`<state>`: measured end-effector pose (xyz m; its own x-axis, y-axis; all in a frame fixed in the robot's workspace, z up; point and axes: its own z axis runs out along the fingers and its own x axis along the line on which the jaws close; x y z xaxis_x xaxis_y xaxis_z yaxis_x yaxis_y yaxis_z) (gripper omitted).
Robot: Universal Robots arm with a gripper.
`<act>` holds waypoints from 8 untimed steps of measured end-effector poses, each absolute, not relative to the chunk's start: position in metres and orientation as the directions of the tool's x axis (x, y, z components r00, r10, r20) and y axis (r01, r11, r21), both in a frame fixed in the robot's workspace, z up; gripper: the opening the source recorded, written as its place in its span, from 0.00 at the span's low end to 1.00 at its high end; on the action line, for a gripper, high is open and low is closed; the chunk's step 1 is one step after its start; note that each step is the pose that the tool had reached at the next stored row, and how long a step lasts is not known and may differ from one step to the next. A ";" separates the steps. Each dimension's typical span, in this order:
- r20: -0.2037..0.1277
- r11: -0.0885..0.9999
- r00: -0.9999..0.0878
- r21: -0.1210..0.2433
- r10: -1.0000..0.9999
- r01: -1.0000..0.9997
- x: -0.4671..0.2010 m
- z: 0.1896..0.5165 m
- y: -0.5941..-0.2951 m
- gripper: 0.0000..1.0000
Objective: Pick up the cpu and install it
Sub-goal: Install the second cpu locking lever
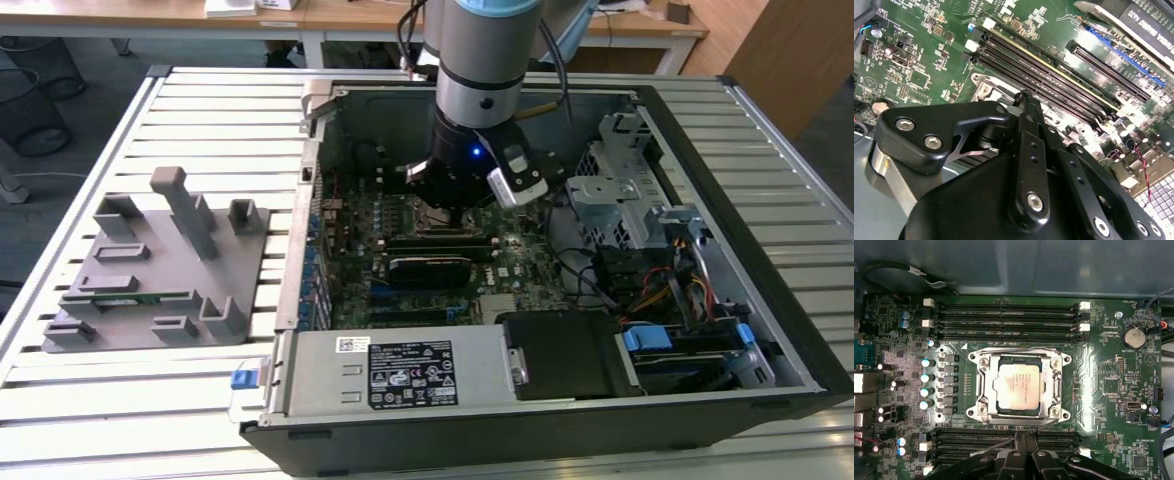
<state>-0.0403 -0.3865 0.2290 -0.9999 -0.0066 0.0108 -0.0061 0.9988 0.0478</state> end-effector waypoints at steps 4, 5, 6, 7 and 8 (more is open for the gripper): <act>0.011 0.999 -1.000 0.048 -0.007 -0.006 -0.042 0.229 -0.386 0.11; 0.011 0.999 -1.000 0.048 -0.007 -0.006 -0.042 0.229 -0.386 0.11; 0.011 0.999 -1.000 0.048 -0.007 -0.006 -0.043 0.229 -0.386 0.11; 0.011 0.999 -1.000 0.048 -0.007 -0.006 -0.044 0.229 -0.386 0.11; 0.011 0.999 -1.000 0.048 -0.007 -0.006 -0.044 0.229 -0.386 0.11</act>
<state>-0.0442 -0.3865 0.2288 -0.9999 -0.0066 0.0107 -0.0060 0.9988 0.0482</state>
